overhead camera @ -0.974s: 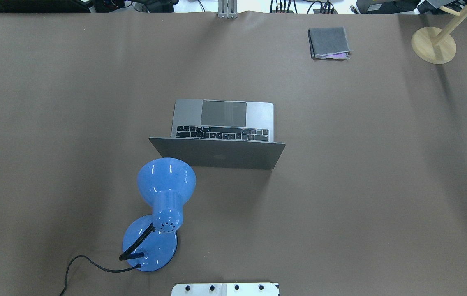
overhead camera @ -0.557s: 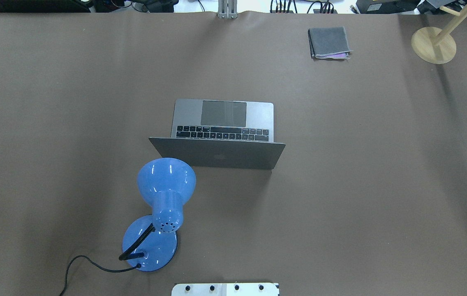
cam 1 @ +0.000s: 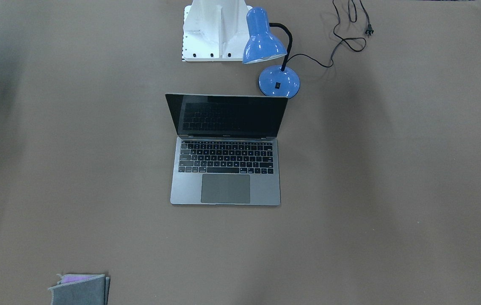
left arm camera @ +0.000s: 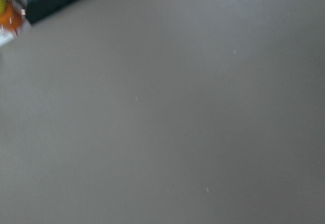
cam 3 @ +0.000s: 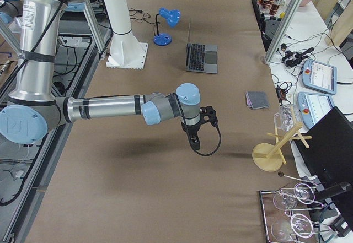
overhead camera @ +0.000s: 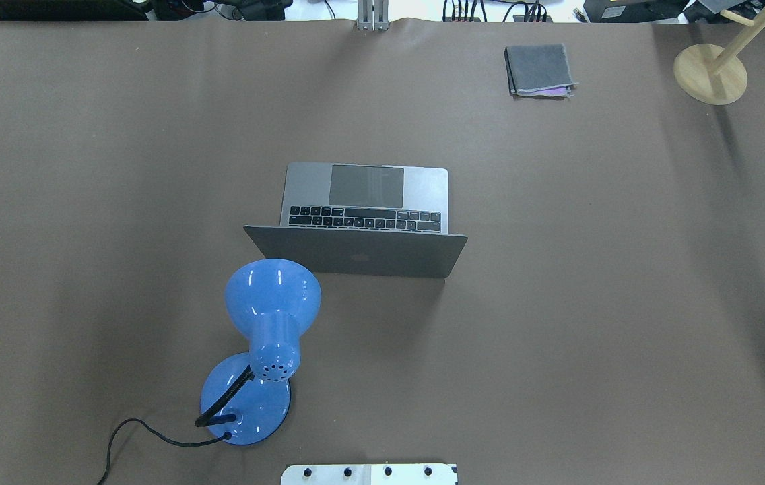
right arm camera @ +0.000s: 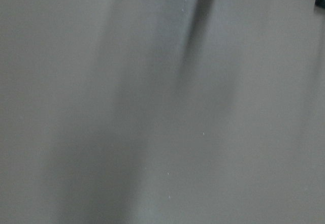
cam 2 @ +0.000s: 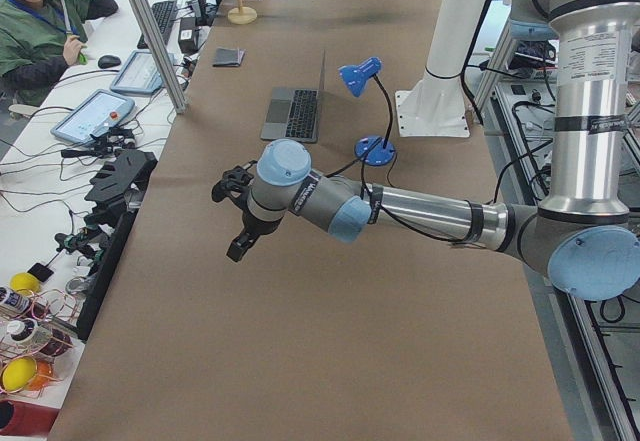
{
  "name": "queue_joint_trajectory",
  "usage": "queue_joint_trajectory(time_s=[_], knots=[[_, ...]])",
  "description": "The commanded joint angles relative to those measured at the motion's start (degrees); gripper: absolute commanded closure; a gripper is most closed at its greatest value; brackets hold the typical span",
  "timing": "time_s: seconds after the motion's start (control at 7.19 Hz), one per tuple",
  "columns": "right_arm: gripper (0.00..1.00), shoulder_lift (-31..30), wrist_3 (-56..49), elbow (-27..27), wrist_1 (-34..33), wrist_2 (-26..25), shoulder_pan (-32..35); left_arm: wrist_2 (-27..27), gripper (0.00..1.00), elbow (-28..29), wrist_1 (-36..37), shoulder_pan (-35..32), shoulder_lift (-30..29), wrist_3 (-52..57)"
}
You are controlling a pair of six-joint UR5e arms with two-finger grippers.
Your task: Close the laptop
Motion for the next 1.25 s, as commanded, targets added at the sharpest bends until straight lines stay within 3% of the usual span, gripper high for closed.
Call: queue_joint_trajectory(time_s=[0.0,0.28,0.42,0.7,0.97,1.11], knots=[[0.01,2.74,10.97,1.64,5.11,0.40,-1.39,-1.66,0.01,1.43,-5.53,0.10,-1.38,-2.35],[0.01,2.74,28.60,2.09,15.44,0.32,-8.66,-3.14,0.01,2.31,-8.28,1.75,-2.33,-6.53],[0.01,3.52,36.62,2.88,19.85,0.23,-11.92,-4.55,0.02,1.44,-10.20,5.16,-4.34,-15.62],[0.11,2.75,51.13,11.71,19.99,0.14,-17.38,-4.83,0.02,0.03,-19.92,12.62,-4.98,-36.09],[0.34,1.60,63.36,18.50,19.81,0.14,-23.70,-4.83,0.02,-2.33,-22.61,21.15,-5.94,-48.44],[0.60,1.69,69.77,21.31,19.72,0.23,-26.95,-5.18,0.13,-4.96,-22.70,24.24,-6.29,-55.63]])
